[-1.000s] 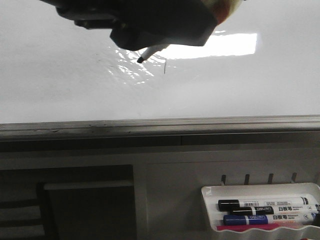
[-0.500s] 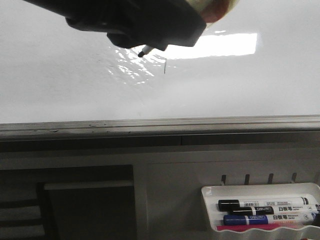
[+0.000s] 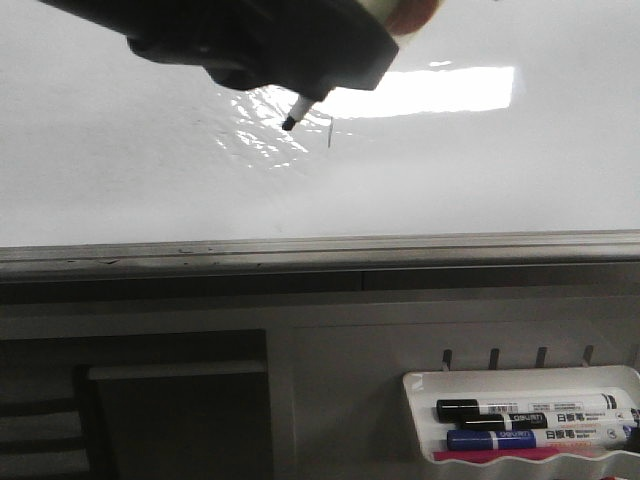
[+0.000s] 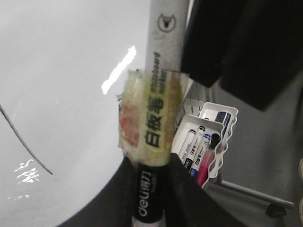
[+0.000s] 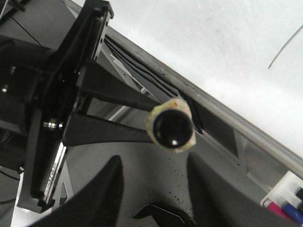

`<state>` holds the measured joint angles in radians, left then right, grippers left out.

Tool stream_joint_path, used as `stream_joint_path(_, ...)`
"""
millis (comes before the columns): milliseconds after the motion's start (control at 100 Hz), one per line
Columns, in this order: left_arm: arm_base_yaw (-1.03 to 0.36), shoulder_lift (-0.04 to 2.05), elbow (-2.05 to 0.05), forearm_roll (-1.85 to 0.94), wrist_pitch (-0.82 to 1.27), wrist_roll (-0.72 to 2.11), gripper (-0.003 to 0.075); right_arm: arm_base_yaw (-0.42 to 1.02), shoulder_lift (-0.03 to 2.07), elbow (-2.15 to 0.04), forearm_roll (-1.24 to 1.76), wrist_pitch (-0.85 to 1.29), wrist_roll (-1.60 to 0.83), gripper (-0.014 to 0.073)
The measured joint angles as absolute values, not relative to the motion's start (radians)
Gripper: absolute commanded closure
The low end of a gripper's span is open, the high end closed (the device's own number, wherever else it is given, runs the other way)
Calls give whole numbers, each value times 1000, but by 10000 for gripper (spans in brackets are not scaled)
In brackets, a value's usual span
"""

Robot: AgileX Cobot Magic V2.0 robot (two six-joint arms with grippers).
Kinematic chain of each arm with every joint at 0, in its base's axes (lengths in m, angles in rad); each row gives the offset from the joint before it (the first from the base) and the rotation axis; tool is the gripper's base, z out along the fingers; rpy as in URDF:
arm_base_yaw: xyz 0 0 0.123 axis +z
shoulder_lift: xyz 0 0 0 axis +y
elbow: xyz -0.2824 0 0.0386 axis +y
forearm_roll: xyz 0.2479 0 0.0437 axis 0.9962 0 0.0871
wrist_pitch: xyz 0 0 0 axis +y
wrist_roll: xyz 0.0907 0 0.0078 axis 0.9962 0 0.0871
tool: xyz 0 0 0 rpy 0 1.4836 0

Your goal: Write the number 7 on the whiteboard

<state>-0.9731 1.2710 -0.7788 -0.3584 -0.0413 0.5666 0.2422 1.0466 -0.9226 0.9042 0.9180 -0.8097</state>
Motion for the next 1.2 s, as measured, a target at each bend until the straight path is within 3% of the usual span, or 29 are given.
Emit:
stream_joint_path(520,-679,1069,-657,-950,-178,559,741,-2,816,-897,870,936,-796,102)
stream_joint_path(1200,-610,1365,-735,-991,-304,557,740,-9,789,-877,867,956,-776,102)
